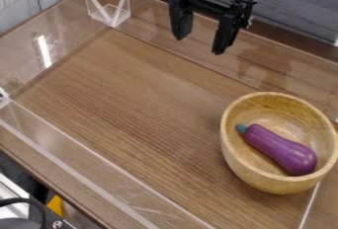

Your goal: Remove the purple eggplant from inside the brown bowl and put it on the table

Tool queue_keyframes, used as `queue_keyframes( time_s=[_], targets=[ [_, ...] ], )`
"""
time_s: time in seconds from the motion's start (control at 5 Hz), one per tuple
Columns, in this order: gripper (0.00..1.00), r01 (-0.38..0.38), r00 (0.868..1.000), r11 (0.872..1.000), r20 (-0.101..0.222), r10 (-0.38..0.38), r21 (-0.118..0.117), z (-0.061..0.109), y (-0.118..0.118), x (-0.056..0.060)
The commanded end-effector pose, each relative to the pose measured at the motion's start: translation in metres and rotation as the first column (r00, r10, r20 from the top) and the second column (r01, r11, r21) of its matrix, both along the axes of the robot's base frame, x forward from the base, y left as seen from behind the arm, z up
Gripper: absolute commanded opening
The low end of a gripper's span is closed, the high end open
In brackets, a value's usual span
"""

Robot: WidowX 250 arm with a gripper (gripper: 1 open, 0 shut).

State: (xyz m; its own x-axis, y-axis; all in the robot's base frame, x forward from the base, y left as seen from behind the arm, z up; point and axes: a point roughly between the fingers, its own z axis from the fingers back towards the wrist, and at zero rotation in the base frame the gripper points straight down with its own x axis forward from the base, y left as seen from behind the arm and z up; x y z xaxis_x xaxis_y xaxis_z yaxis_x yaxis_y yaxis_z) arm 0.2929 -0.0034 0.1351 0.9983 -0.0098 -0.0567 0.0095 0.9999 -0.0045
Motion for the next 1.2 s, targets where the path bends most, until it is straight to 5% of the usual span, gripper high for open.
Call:
queue_keyframes(
  time_s=[0.0, 0.4, 0.6, 1.0],
  targets=[
    [1.00, -0.011, 1.000, 1.000, -0.013, 0.011, 0.000, -0.004, -0.002, -0.002],
    [1.00, -0.153, 0.988, 0.988, -0.033, 0.152, -0.024, -0.002, -0.030, -0.010],
    [1.00, -0.234, 0.972, 0.972, -0.042, 0.233, -0.034, 0.000, -0.040, -0.013],
    [1.00, -0.420, 0.907, 0.905, -0.069, 0.416, -0.072, 0.004, -0.074, -0.020]
  ],
)
